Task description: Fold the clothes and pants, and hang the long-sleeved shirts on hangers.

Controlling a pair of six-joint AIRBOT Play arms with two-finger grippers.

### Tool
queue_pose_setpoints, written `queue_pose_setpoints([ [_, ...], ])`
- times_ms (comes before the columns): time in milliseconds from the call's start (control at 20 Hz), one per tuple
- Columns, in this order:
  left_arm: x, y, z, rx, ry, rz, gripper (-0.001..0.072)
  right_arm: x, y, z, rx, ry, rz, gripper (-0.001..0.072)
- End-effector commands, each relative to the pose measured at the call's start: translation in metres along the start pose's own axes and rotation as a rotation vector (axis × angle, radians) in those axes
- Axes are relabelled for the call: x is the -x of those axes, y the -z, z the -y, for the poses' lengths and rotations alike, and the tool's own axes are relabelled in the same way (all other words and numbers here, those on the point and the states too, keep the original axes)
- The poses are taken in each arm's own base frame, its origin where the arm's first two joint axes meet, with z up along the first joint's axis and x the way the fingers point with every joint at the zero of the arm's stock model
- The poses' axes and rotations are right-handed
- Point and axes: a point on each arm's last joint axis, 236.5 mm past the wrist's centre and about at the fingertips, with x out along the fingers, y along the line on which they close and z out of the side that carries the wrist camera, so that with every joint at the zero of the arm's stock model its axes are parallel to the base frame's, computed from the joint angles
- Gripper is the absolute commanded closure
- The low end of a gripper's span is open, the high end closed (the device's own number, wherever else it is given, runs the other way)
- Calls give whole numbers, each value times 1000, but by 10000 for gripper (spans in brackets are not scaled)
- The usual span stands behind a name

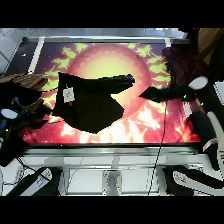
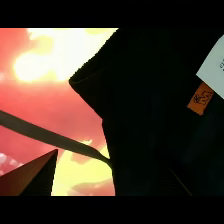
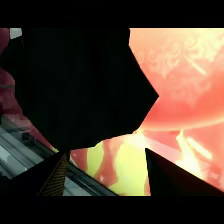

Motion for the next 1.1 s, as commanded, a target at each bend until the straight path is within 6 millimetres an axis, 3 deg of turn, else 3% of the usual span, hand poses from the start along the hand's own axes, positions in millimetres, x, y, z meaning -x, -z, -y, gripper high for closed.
queue_pose_setpoints([
  [0, -39, 2, 5, 156, 71, -10, 8, -37, 40, 7, -88, -32, -41, 162],
  [200, -59, -7, 26, 180, 132, 41, 40, -70, 53, -3, -52, -21, -78, 162],
  [250, -62, -9, 30, 176, 139, 53, 160, -80, 55, -3, -47, -11, -80, 162],
  [300, -64, -11, 33, 166, 135, 74, 329, -89, 58, -2, -50, -3, -88, 162],
  [350, -64, -13, 34, 158, 133, 87, 552, -97, 62, -2, -60, -4, -100, 161],
  [400, -65, -12, 35, 151, 133, 89, 680, -104, 66, -2, -75, -7, -110, 160],
  [650, -62, -5, 40, 143, 147, 58, 684, -135, 62, 10, -186, -26, -81, 129],
  [900, -45, -12, 54, 76, 182, 104, 684, -178, 60, 7, -249, -80, -50, 133],
  [950, -40, -14, 57, 69, 192, 115, 684, -187, 61, 4, -253, -86, -59, 166],
  [1050, -30, -18, 65, 39, 211, 140, 684, -201, 57, -9, -225, -109, -73, 339],
])
